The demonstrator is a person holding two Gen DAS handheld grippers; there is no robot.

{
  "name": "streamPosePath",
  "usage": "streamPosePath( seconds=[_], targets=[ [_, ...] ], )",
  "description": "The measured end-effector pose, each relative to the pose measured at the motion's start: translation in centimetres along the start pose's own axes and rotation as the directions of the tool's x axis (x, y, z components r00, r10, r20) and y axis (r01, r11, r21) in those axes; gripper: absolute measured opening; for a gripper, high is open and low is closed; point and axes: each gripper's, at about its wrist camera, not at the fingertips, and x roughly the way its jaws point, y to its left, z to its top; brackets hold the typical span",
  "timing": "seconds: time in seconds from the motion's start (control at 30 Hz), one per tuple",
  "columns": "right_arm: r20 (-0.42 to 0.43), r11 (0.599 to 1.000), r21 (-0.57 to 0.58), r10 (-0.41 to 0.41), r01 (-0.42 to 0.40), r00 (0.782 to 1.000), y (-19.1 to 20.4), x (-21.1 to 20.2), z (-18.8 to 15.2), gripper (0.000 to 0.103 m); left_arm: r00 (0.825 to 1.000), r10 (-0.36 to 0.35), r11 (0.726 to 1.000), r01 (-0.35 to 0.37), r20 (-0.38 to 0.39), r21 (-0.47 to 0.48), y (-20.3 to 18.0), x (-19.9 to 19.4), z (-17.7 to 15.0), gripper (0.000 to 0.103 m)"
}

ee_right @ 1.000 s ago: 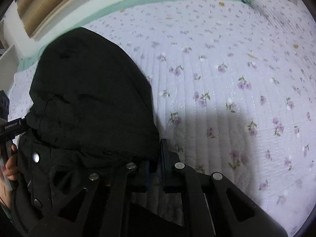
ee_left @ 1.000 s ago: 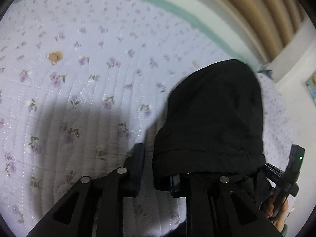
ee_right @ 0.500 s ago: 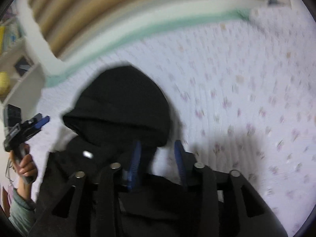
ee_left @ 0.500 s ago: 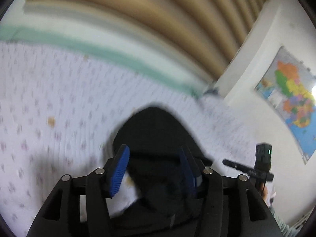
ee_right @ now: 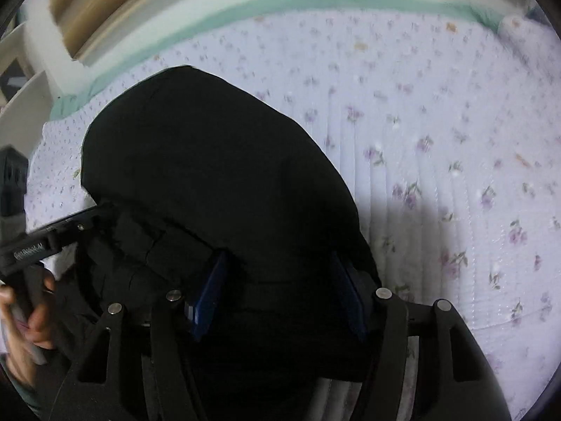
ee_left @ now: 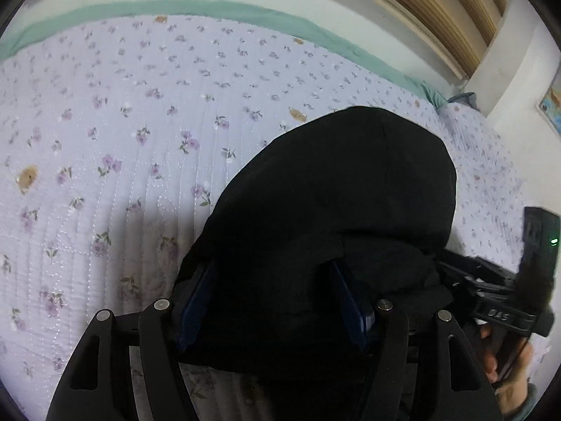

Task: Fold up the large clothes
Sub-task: 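Fold the hood down toward the hem with both grippers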

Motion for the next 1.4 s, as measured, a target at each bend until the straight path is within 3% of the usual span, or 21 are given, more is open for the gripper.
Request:
streamPosePath(
  seconds=[0.13,0.2,0.27,0.3,0.37,0.4,0.43,0.47,0.5,0.57,0.67,0.8,0.9,1.0,1.03,1.1,1.13,1.23,1.33,1.4],
  targets=[
    [0.062,1.0,0.007,-0.014,0.014,0.998,0.5,-1.5,-0.6,0.063,0.987,-0.082,0.995,0.088,0.142,-0.041,1.0,-3.4,-0.8,0.067],
    [0.167,0.999,0.029,0.022,-0.028,0.986,0.3,-4.3,-1.2,0.063,0.948,-0.168,0.979,0.192,0.271,-0.063,2.3,-6.5,-1.0,0.067],
    [0.247,0.995,0.06,0.061,-0.078,0.967,-0.8,-6.6,-1.4,0.063,0.908,-0.183,0.973,0.223,0.378,-0.065,3.2,-9.4,-1.2,0.067],
    [0.264,0.995,0.073,0.042,-0.063,0.964,-1.2,-7.4,-1.5,0.063,0.907,-0.167,0.975,0.209,0.386,-0.072,3.6,-9.9,-1.1,0.067],
    [0.257,0.995,0.081,0.027,-0.05,0.966,-1.9,-8.0,-1.7,0.063,0.957,-0.124,0.986,0.148,0.264,-0.072,4.0,-8.4,-0.8,0.067],
    [0.203,0.996,0.083,0.023,-0.041,0.979,-2.1,-7.4,-1.7,0.063,0.979,-0.121,0.989,0.133,0.165,-0.058,3.9,-6.6,-0.8,0.067],
    [0.127,0.996,0.082,0.012,-0.023,0.992,-2.1,-6.2,-1.5,0.063,0.992,-0.119,0.991,0.121,0.04,-0.05,3.9,-4.3,-1.0,0.067],
    [0.011,0.997,0.075,0.007,-0.008,1.0,-1.8,-4.2,-1.6,0.063,0.997,-0.065,0.997,0.063,-0.05,-0.046,3.6,-2.0,-1.6,0.067],
    [-0.082,0.997,0.076,0.017,-0.011,0.996,-1.9,-2.1,-2.2,0.064,0.999,-0.037,0.999,0.037,-0.036,-0.015,3.1,-2.1,-1.6,0.067],
    [-0.067,0.998,0.062,0.005,-0.001,0.998,-1.8,-2.1,-2.4,0.064,0.998,-0.045,0.999,0.044,0.051,0.026,2.5,-4.1,-1.4,0.065],
    [0.013,0.996,0.083,0.043,-0.044,0.999,-1.9,-3.9,-2.2,0.064,0.982,-0.12,0.992,0.126,0.149,-0.029,3.8,-5.7,-1.2,0.065],
    [0.081,0.979,0.18,0.082,-0.095,0.993,-3.7,-4.8,-2.4,0.065,0.975,-0.164,0.977,0.181,0.147,-0.109,5.3,-5.5,-1.1,0.066],
    [0.044,0.954,0.261,0.141,-0.147,0.989,-5.4,-3.0,-2.6,0.066,0.967,-0.229,0.951,0.247,0.112,-0.186,6.6,-4.1,-1.7,0.067],
    [0.023,0.951,0.232,0.203,-0.203,0.979,-4.9,-1.6,-2.4,0.067,0.959,-0.262,0.941,0.278,0.105,-0.191,6.6,-3.1,-1.7,0.065],
    [0.019,0.958,0.209,0.197,-0.196,0.98,-4.3,-1.3,-2.3,0.054,0.962,-0.253,0.949,0.268,0.106,-0.166,6.0,-3.0,-1.7,0.045],
    [0.012,0.98,0.106,0.169,-0.17,0.985,-2.4,-1.2,-2.3,0.045,0.969,-0.222,0.967,0.233,0.108,-0.107,4.8,-3.3,-1.9,0.036],
    [0.021,0.99,0.061,0.128,-0.129,0.992,-1.1,-1.7,-2.6,0.041,0.969,-0.214,0.971,0.225,0.119,-0.083,4.2,-3.2,-1.7,0.024],
    [0.082,0.998,-0.023,0.052,-0.05,0.995,0.7,-3.2,-3.0,0.025,0.971,-0.178,0.983,0.182,0.16,-0.013,2.2,-4.6,-1.9,0.02],
    [0.135,0.999,-0.042,0.026,-0.021,0.99,1.3,-6.8,-3.1,0.019,0.972,-0.174,0.984,0.167,0.159,0.057,0.8,-7.2,-2.1,0.02],
    [0.192,0.996,-0.084,0.032,-0.016,0.981,2.5,-11.0,-3.5,0.018,0.955,-0.219,0.972,0.196,0.2,0.128,-1.1,-11.5,-2.9,0.02]
  ],
)
